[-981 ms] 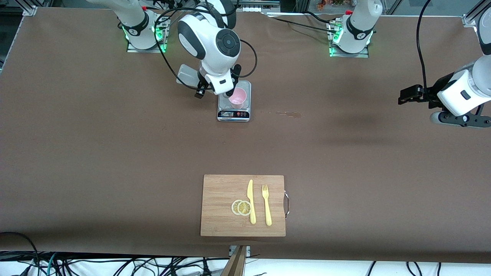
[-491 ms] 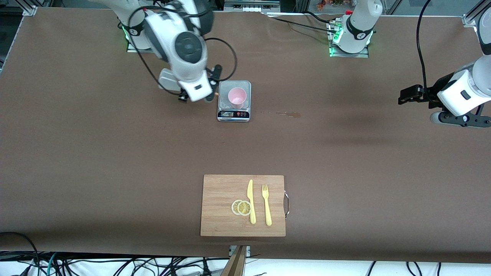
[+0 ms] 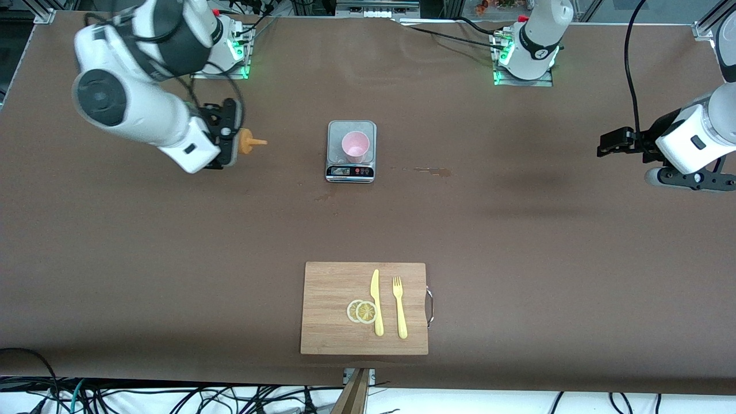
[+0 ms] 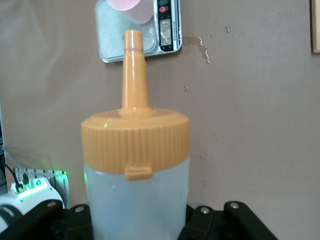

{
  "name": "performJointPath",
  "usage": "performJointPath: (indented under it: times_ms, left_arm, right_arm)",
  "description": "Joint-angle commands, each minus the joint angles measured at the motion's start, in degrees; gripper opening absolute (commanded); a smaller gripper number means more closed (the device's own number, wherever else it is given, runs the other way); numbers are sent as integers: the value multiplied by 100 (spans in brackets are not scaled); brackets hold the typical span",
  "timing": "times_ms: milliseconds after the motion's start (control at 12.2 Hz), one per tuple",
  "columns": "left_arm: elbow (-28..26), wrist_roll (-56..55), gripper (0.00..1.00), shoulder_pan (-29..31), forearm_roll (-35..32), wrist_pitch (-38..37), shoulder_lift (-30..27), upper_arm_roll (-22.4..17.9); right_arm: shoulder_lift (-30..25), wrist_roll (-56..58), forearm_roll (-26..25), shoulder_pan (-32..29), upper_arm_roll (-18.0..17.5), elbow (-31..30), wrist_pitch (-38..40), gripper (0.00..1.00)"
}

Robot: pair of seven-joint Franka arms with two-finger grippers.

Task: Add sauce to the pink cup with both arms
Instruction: 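Carry the sauce bottle back beside the scale with the right gripper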

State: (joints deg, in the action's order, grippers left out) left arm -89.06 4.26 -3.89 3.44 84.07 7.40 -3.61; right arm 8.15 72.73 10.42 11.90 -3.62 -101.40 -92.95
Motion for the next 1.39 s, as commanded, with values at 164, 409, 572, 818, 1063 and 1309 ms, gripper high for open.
performJointPath:
  times_ms: [164, 409, 572, 818, 1063, 1309]
  left_arm:
    - [143, 127, 100, 37, -141, -58, 69, 36]
    - [143, 136, 100, 37, -141, -58, 77, 36]
    - [214, 128, 100, 37, -141, -58, 104, 36]
    - [214, 128, 100, 37, -141, -58, 104, 36]
    - [214, 127, 100, 37, -141, -58, 104, 36]
    - [214, 127, 100, 37, -141, -58, 104, 36]
  right_arm:
    - [791, 3056, 1398, -1417, 158, 42, 216, 4]
    - [1591, 4912, 2322, -1664, 713, 217, 671, 6]
    - [2083, 5644, 2579, -2032, 758, 427, 1040, 7]
    - [2874, 6515, 2640, -2586, 696, 823, 1524, 8]
    - [3481, 7218, 2693, -2912, 678, 938, 1771, 13]
    - [3991, 7842, 3062, -3062, 678, 938, 2184, 17]
